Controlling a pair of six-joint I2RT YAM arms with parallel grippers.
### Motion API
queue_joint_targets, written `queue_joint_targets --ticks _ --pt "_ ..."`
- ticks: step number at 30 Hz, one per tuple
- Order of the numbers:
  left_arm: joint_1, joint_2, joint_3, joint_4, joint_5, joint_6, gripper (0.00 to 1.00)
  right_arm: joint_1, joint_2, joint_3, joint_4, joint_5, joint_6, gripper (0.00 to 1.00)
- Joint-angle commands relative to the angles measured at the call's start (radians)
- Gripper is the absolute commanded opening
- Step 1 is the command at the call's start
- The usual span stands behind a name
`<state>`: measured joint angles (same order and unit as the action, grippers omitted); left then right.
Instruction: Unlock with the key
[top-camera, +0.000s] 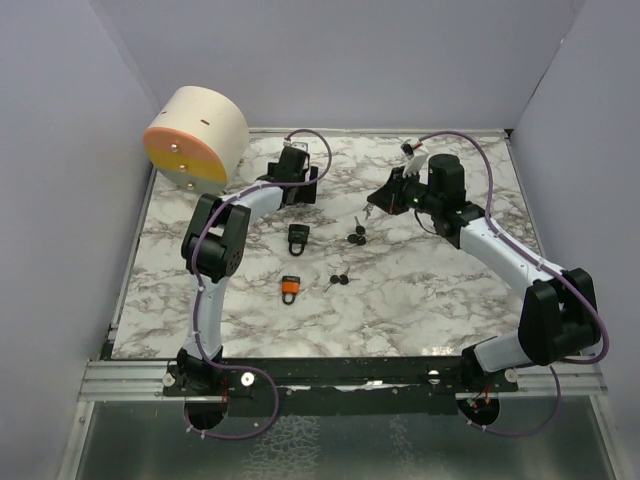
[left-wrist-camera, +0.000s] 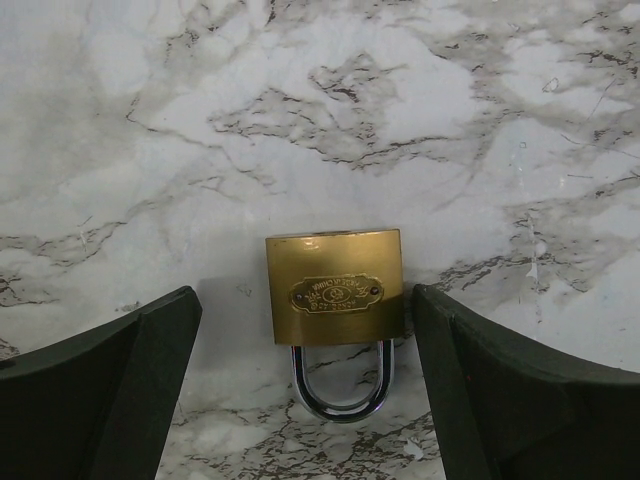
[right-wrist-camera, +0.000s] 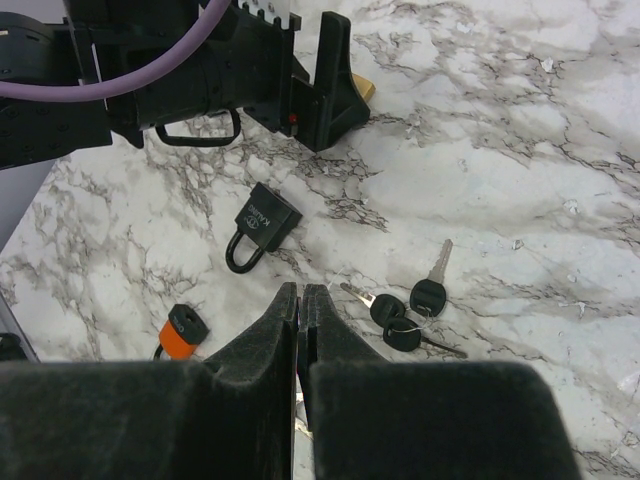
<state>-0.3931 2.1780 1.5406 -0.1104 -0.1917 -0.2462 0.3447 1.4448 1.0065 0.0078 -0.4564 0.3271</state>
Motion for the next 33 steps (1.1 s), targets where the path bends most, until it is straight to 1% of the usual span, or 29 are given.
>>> queue_joint_targets --ticks 1,3,8,10,16,18,22,23,27,33 --pt "-0.006 0.036 0.041 -0.031 0.004 0.028 0.88 -0.006 -0.029 -0.011 0.008 0.025 -0.012 0.01" --pt "-0.008 0.042 0.047 -0.038 0.006 0.032 0.86 -0.006 -0.029 -0.011 0.006 0.025 -0.012 0.01" --pt "-0.009 0.050 0.054 -0.054 0.017 0.033 0.75 -0.006 -0.028 -0.009 0.005 0.025 -0.013 0.01" --pt "-0.012 0.047 0.047 -0.059 0.015 0.034 0.72 -0.006 -0.025 -0.009 0.006 0.025 -0.012 0.01" --pt "-0.018 0.043 0.018 -0.063 0.018 0.040 0.57 -0.007 -0.022 -0.009 0.005 0.022 -0.009 0.01" --pt "-0.018 0.043 0.010 -0.063 0.024 0.046 0.44 -0.007 -0.021 -0.011 0.004 0.024 -0.009 0.01" --pt "-0.018 0.041 0.007 -0.068 0.045 0.056 0.07 -0.007 -0.018 -0.012 0.003 0.028 -0.009 0.01" --pt "-0.018 0.036 0.007 -0.068 0.046 0.058 0.00 -0.008 -0.014 -0.013 0.001 0.030 -0.009 0.01" --pt "-0.018 -0.028 -0.031 -0.008 0.084 0.082 0.00 -0.010 0.000 -0.010 -0.003 0.032 0.003 0.01" --pt "-0.022 -0.252 -0.202 0.260 0.206 0.118 0.00 -0.018 0.028 -0.002 0.010 0.024 0.035 0.01"
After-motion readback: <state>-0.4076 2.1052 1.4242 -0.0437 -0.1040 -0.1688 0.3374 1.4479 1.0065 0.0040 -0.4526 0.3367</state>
